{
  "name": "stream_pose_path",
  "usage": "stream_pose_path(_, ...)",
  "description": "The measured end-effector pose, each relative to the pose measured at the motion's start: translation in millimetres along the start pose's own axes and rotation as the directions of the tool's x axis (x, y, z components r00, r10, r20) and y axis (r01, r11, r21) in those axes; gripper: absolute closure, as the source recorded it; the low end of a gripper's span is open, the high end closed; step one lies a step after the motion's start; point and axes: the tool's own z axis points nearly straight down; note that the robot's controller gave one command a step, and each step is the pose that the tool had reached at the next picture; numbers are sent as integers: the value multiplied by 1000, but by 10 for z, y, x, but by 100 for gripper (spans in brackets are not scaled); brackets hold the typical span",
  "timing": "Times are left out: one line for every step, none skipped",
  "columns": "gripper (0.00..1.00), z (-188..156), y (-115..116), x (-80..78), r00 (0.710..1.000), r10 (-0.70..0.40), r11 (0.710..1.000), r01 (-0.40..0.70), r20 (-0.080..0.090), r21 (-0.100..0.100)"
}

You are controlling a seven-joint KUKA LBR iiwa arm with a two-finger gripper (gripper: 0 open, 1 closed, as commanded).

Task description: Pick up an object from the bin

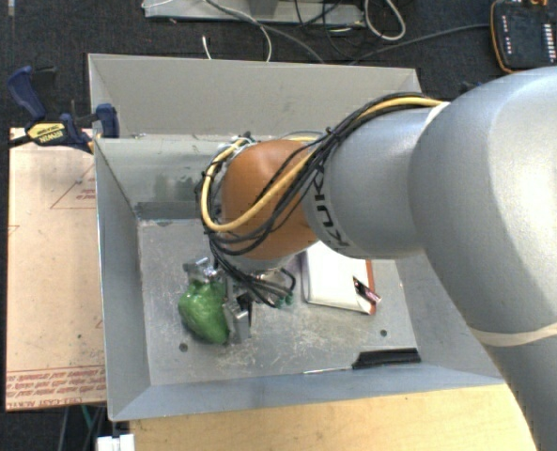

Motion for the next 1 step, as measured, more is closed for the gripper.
stream_pose_path(100,0,0,0,1000,1,1000,-1,0,0)
